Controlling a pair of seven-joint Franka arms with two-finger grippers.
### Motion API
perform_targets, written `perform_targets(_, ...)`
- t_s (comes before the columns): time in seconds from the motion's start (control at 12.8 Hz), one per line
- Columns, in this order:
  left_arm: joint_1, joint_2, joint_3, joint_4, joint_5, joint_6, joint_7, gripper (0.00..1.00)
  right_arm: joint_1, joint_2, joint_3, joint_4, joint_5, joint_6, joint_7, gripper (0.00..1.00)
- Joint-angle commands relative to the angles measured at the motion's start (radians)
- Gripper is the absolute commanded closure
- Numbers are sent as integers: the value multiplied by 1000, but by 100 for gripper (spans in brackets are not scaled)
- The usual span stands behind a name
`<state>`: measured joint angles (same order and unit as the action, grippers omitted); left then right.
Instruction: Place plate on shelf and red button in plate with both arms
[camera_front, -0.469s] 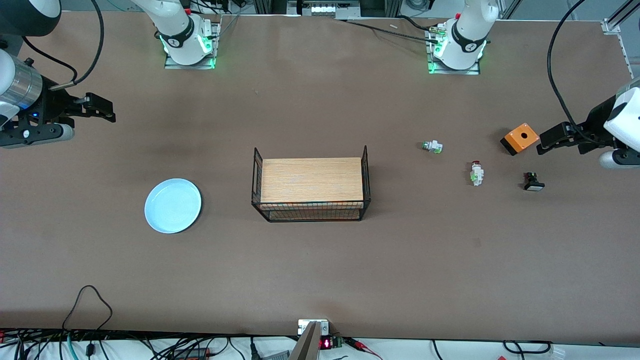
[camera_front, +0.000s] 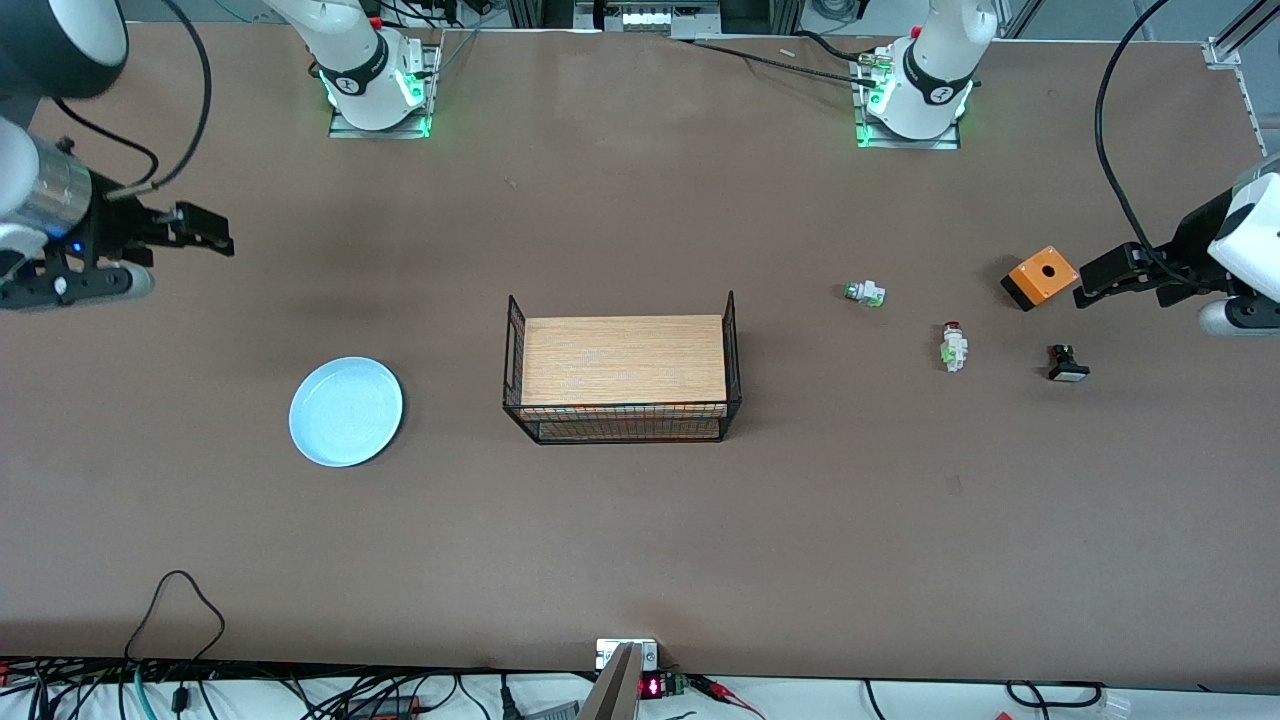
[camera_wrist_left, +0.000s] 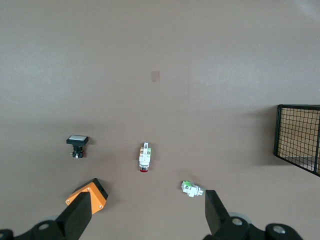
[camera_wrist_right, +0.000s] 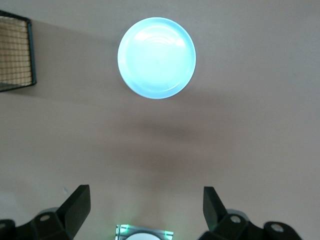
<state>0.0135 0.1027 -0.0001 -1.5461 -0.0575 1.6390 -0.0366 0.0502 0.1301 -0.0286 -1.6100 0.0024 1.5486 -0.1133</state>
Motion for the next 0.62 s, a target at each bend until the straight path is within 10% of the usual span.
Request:
perform_targets(0.0, 0, -17, -4, -12, 22, -8, -3, 0, -32, 109, -4, 102, 14, 8, 4, 0)
perform_targets(0.55, 0, -14, -3, -11, 21, -8, -5, 0, -116, 322, -4, 121, 163, 220, 14, 0)
